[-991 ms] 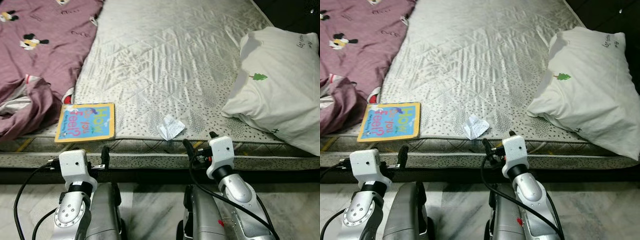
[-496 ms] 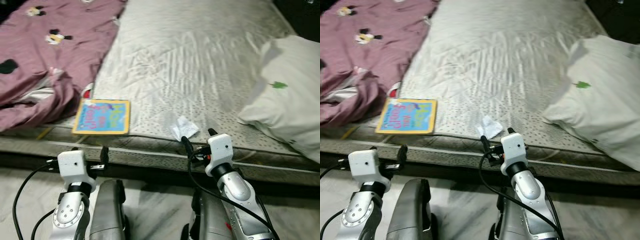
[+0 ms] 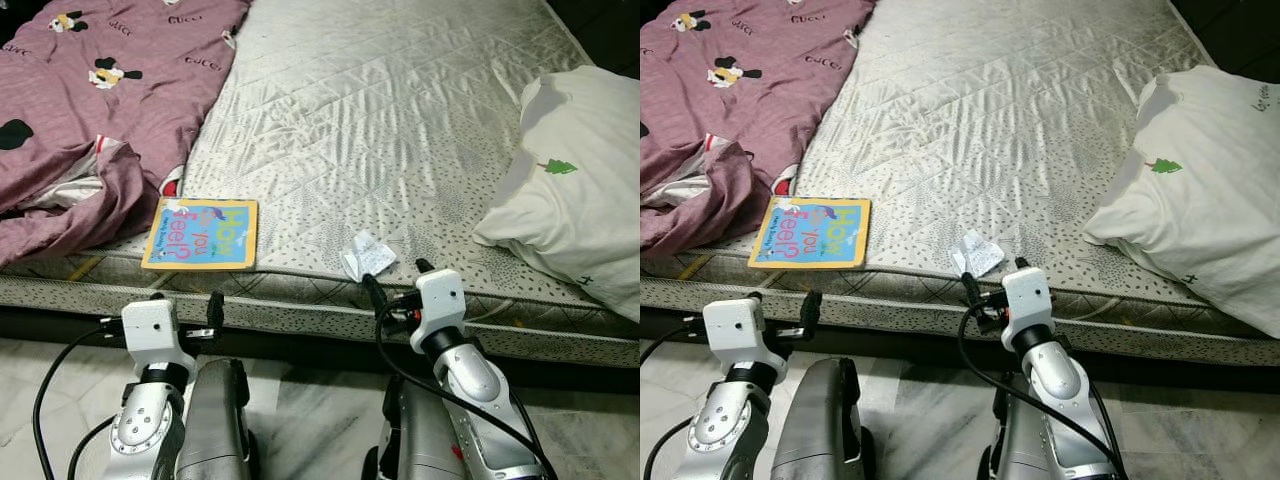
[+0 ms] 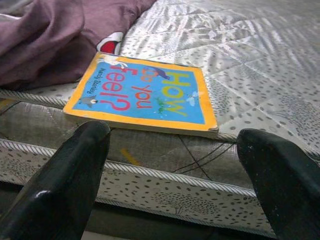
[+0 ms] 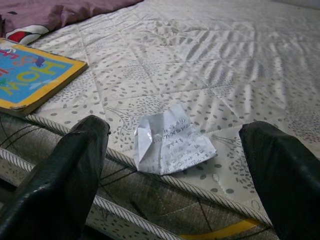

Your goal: Clean up the room

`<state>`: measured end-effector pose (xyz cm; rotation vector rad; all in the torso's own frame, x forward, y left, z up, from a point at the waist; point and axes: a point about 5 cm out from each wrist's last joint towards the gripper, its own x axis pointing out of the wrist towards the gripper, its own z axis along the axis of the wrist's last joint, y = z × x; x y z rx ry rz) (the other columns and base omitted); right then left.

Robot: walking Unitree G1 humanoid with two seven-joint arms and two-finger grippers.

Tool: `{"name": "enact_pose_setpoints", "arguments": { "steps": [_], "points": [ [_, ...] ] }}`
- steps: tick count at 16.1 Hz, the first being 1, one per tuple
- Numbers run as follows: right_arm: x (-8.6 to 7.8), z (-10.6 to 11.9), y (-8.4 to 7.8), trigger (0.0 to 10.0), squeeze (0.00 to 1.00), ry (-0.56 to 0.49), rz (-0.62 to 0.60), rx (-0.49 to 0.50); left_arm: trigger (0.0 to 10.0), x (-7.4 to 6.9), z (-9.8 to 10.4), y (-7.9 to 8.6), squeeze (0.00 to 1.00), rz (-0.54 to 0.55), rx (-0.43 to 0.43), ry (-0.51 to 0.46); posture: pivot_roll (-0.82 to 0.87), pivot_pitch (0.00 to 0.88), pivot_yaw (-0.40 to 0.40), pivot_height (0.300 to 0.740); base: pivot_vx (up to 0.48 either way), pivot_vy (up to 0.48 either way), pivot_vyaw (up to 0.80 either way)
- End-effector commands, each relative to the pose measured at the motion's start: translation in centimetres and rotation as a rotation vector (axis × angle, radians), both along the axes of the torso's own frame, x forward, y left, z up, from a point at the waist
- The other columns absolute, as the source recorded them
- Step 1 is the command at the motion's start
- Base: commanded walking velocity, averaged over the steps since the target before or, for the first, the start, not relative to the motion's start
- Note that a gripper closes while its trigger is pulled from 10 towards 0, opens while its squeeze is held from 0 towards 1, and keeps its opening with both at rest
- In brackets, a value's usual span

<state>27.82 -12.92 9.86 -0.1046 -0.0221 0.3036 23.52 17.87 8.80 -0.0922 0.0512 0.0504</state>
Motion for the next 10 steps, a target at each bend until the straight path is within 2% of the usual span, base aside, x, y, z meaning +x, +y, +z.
{"name": "enact_pose_setpoints", "arguments": {
  "steps": [1, 6, 10],
  "points": [
    [-0.03, -0.09, -0.14, 10.0, 0.00, 0.003, -0.005, 0.007, 10.0, -0.28, -0.32, -0.07, 0.00, -0.004, -0.004, 0.019, 0.05, 0.166, -0.046, 0.557, 0.277, 0.000, 0.00],
    [0.05, -0.18, -0.16, 10.0, 0.00, 0.006, -0.015, 0.007, 10.0, -0.23, -0.31, -0.06, 0.00, -0.007, -0.002, 0.022, 0.05, 0.175, -0.045, 0.557, 0.286, 0.000, 0.00],
    [0.13, -0.20, -0.10, 10.0, 0.00, 0.008, -0.010, 0.014, 10.0, -0.21, -0.23, -0.10, 0.00, -0.008, 0.001, 0.018, 0.05, 0.177, -0.046, 0.557, 0.000, 0.000, 0.00]
  ]
}}
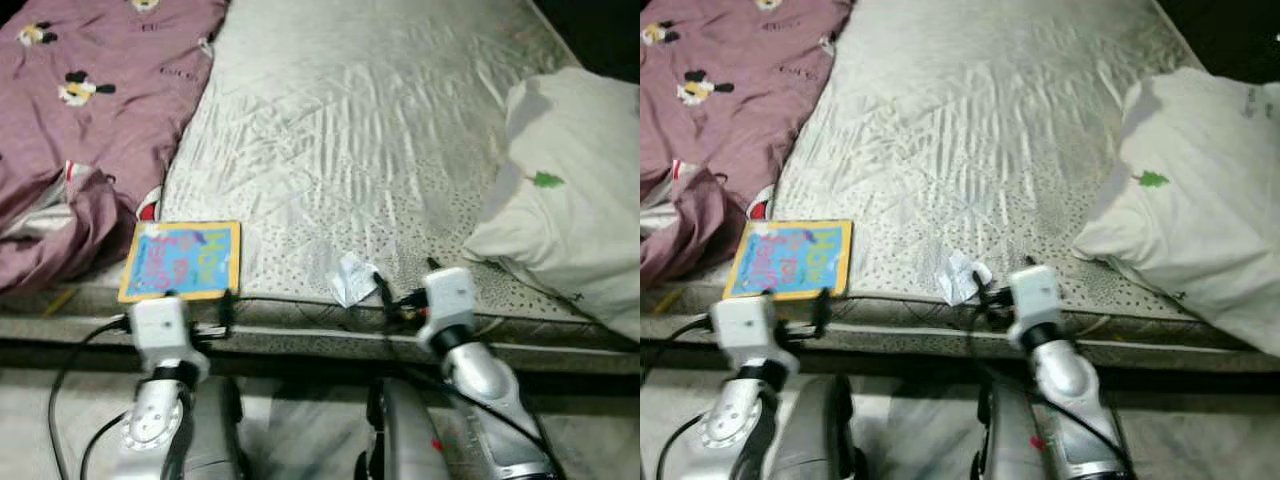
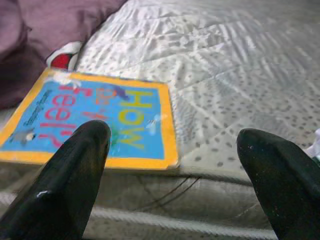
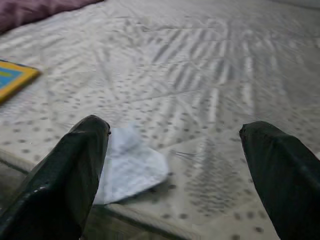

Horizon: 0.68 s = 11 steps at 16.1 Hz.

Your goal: Clean up the room

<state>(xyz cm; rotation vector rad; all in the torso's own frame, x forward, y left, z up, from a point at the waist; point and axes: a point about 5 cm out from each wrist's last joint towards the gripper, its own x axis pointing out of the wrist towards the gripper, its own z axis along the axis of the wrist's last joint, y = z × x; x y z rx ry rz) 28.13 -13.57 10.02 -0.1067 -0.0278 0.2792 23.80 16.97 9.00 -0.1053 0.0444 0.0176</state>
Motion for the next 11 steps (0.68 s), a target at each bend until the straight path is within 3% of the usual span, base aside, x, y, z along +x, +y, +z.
{"name": "enact_pose_setpoints", "arguments": {
  "steps": [1, 6, 11],
  "points": [
    [-0.15, -0.33, 0.58, 10.0, 0.00, 0.013, 0.017, 0.018, 10.0, -0.45, -0.45, 0.80, 0.00, 0.025, 0.015, 0.028, 0.05, 0.177, -0.046, 0.557, 0.000, 0.000, 0.00],
    [-0.17, -0.37, 0.62, 10.0, 0.00, 0.015, 0.027, 0.024, 10.0, -0.41, -0.51, 0.81, 0.00, 0.028, 0.015, 0.033, 0.05, 0.175, -0.046, 0.512, 0.000, 0.000, 0.00],
    [0.22, -0.69, 0.68, 10.0, 0.00, 0.031, 0.033, -0.004, 10.0, -0.42, -0.44, 0.82, 0.00, 0.036, 0.015, 0.024, 0.05, 0.166, -0.048, 0.512, 0.000, 0.000, 0.00]
  ]
}}
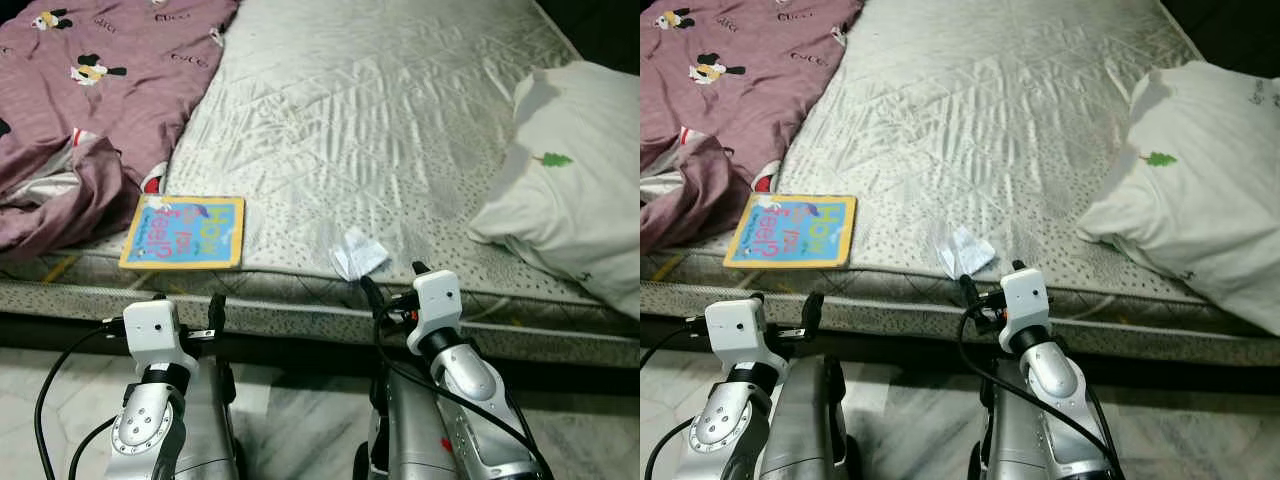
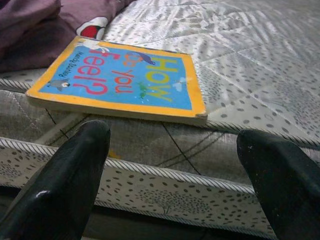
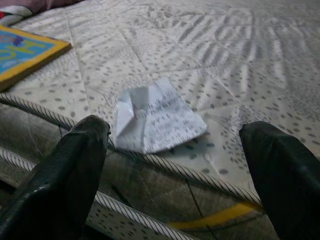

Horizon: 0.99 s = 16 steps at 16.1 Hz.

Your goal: Clean up the room

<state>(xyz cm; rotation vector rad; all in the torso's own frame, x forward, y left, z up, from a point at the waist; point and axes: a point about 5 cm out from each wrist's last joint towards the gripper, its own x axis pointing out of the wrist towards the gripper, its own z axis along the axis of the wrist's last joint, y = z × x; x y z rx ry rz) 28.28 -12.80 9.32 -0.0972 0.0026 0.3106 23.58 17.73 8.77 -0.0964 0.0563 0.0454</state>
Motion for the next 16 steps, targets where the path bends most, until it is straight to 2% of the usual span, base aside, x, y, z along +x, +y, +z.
{"name": "enact_pose_setpoints", "arguments": {
  "steps": [1, 11, 16],
  "points": [
    [0.22, 0.01, -0.12, 10.0, 0.00, 0.000, 0.004, -0.012, 10.0, -0.22, -0.14, 0.07, 0.00, 0.008, 0.004, 0.006, 0.05, 0.166, -0.048, 0.512, 0.000, 0.000, 0.00],
    [0.29, -0.36, -0.02, 10.0, 0.00, 0.004, 0.020, -0.029, 10.0, -0.23, -0.26, -0.02, 0.00, -0.003, 0.006, 0.015, 0.05, 0.168, -0.047, 0.512, 0.292, 0.000, 0.00],
    [0.89, -0.45, -0.76, 10.0, 0.00, -0.003, 0.021, -0.080, 10.0, -0.08, -0.31, 0.01, 0.00, 0.000, 0.004, 0.023, 0.06, 0.175, -0.047, 0.512, 0.000, 0.000, 0.00]
  ]
}}
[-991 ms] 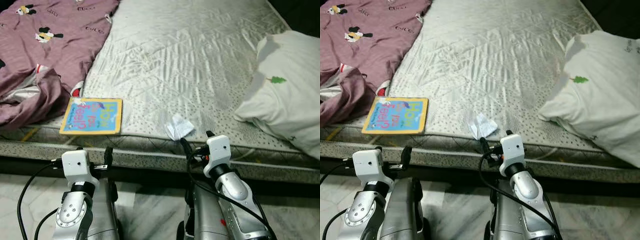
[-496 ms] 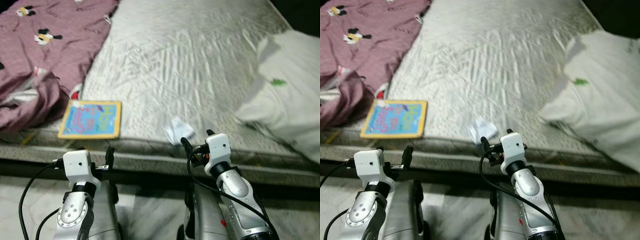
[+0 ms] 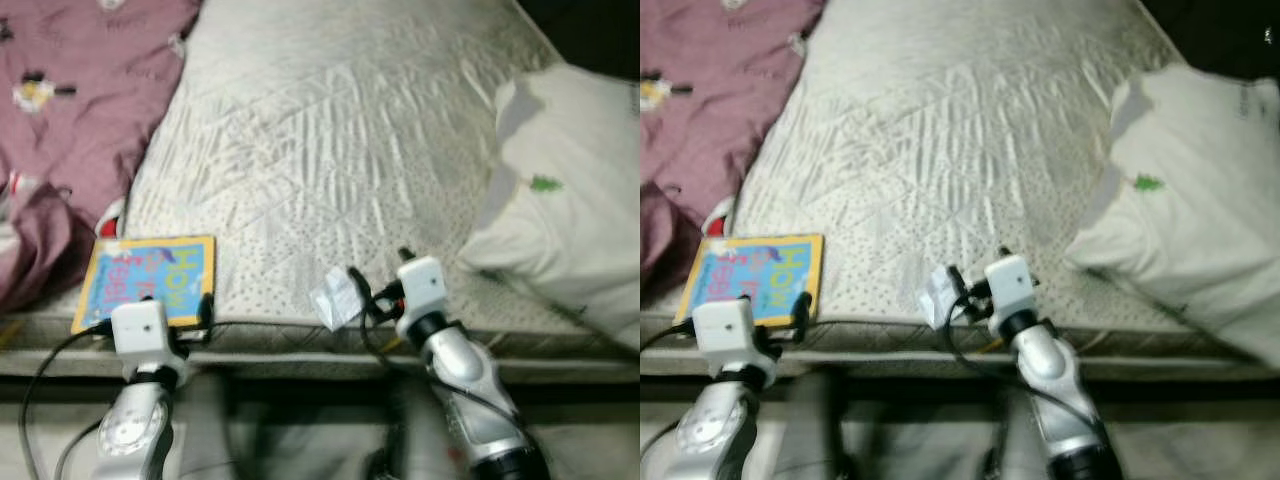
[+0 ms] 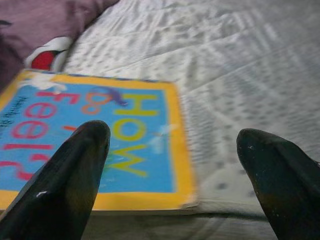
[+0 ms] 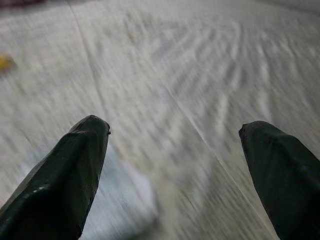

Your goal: Clean up the room

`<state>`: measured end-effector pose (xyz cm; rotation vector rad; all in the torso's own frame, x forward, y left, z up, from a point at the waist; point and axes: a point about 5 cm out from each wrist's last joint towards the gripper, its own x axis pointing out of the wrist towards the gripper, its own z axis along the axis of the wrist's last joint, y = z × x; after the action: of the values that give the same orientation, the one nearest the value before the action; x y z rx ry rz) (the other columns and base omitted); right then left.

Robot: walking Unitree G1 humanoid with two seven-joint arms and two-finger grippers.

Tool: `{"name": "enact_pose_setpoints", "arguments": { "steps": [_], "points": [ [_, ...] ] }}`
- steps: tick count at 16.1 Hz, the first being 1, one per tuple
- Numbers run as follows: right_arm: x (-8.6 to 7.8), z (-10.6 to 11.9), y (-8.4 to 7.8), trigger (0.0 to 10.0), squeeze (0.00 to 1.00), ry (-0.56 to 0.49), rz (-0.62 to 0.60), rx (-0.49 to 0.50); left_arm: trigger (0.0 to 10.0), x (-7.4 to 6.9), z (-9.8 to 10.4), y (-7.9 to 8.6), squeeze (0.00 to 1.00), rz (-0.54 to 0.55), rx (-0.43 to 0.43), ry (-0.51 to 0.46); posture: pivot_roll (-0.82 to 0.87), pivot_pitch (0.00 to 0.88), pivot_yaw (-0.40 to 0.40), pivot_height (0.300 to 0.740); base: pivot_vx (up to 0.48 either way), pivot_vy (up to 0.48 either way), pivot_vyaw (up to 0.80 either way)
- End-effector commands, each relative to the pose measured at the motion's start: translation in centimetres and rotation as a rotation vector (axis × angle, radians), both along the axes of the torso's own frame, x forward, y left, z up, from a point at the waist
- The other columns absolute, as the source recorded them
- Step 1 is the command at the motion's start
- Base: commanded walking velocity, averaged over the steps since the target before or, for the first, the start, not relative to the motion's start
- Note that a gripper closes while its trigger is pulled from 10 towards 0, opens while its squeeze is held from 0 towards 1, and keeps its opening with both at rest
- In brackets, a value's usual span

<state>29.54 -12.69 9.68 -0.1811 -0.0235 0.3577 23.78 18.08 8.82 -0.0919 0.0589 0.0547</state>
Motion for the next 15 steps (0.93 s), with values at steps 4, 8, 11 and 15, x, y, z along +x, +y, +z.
{"name": "enact_pose_setpoints", "arguments": {
  "steps": [4, 8, 11, 15],
  "points": [
    [-0.6, -1.0, -0.8, 10.0, 0.00, 0.022, 0.000, -0.034, 10.0, -0.2, -0.4, -0.3, 0.00, -0.005, 0.005, 0.027, 0.05, 0.175, -0.046, 0.512, 0.000, 0.000, 0.60],
    [0.0, -1.5, -0.5, 10.0, 0.00, 0.061, 0.047, -0.084, 10.0, -0.1, -0.4, -0.3, 0.00, -0.007, 0.008, 0.034, 0.05, 0.175, -0.041, 0.512, 0.000, 0.000, 0.00],
    [0.7, -1.5, 0.3, 10.0, 0.00, 0.095, 0.104, -0.085, 10.0, 0.1, 0.0, -0.6, 0.00, -0.009, -0.002, 0.033, 0.07, 0.175, -0.043, 0.512, 0.000, 0.000, 0.00],
    [1.0, -1.6, 2.2, 10.0, 0.00, 0.152, 0.202, -0.096, 10.0, -0.1, 0.1, -0.6, 0.00, -0.009, -0.003, 0.030, 0.07, 0.175, -0.043, 0.512, 0.000, 0.000, 0.00]
  ]
}}
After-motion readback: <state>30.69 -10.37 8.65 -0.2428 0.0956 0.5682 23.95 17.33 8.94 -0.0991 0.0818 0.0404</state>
